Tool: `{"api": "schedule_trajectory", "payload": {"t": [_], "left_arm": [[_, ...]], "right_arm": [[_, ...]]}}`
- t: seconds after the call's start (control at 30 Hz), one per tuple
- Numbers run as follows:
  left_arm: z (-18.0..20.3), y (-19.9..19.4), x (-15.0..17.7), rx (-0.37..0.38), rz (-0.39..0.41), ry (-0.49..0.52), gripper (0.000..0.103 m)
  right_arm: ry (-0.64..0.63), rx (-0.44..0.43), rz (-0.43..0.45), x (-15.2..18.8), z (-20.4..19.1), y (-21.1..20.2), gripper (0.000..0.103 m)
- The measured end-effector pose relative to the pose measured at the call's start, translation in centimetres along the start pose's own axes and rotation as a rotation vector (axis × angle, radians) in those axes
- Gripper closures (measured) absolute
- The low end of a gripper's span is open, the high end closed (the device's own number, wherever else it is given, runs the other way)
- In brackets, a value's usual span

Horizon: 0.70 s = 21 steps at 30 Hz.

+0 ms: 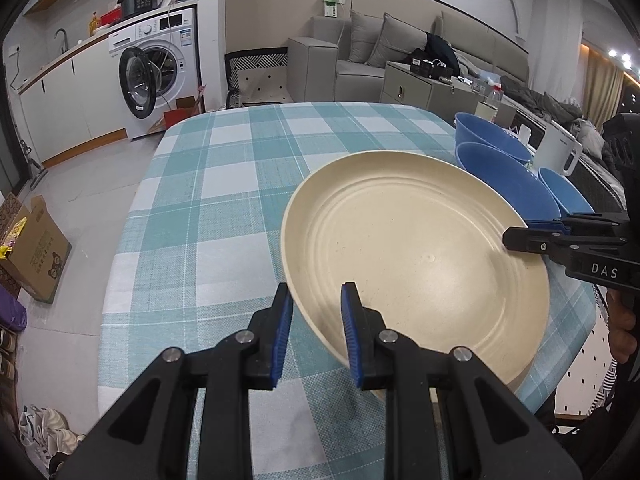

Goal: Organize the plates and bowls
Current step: 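Lift and carry the cream plate toward the blue bowls with both grippers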

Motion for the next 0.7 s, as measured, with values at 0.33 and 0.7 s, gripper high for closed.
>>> {"api": "schedule_trajectory", "payload": {"t": [0.33,0.7], "left_arm": [[1.1,0.8,1.1,0.012,-0.043,0.048,0.081],[1.7,0.2,1.7,0.010,-0.048,0.096,0.081]], "right_arm": [[0.007,0.005,0.010,1.9,0.6,-0.3,0.085],[-0.002,0.016,0.024,2.9,0.3,-0.8,0.085]]}}
Point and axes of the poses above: each gripper's, at about its wrist camera, not at the fingertips, and y roughly the way its jaws point, z to its right, x to its underside, the point moved 8 cm from there along y, roughly the way its jaws point, and after that the axes turned 6 degrees about -y, right-handed, at the moved point
